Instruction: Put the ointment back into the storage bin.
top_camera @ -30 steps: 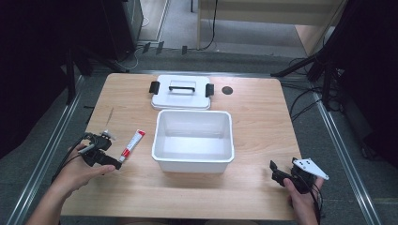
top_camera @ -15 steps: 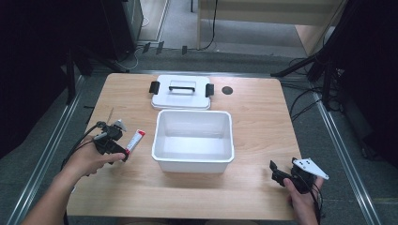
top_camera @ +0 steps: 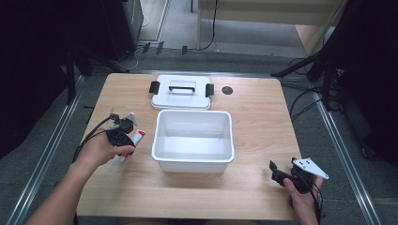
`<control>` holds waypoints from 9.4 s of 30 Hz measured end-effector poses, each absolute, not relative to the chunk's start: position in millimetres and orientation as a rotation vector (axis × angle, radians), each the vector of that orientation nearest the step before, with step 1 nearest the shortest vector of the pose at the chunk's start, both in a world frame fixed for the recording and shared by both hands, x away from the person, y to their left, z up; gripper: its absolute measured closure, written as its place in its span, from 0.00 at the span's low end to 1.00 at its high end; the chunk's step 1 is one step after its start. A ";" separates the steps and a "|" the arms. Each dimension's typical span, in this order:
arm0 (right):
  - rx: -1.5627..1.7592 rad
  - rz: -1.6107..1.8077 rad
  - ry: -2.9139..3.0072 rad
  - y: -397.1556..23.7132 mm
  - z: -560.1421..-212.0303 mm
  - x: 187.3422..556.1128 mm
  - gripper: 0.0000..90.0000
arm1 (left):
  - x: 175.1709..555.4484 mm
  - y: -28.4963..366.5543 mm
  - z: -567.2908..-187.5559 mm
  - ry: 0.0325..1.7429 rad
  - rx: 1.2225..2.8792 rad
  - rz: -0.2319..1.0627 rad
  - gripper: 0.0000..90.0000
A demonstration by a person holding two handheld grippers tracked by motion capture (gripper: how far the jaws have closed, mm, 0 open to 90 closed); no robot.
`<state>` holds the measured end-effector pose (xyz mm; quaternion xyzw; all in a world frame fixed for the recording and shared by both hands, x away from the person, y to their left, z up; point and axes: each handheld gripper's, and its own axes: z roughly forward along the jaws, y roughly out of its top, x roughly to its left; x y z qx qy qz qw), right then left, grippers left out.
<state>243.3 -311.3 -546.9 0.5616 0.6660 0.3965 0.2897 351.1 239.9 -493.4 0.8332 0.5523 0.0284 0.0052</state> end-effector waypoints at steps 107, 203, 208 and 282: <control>1.488 1.054 1.805 -310.8 -547.2 244.7 0.15 | 361.7 205.9 -371.0 1.528 2.743 0.163 0.78; 1.491 1.064 1.816 -311.2 -547.3 245.1 0.15 | 343.4 84.1 -343.4 0.845 2.907 0.205 0.78; 1.491 1.064 1.816 -311.2 -547.3 245.1 0.15 | 341.8 79.7 -345.1 0.792 2.917 0.204 0.78; 1.492 1.064 1.821 -311.3 -547.2 245.2 0.15 | 342.1 73.7 -428.9 0.637 3.013 0.041 0.78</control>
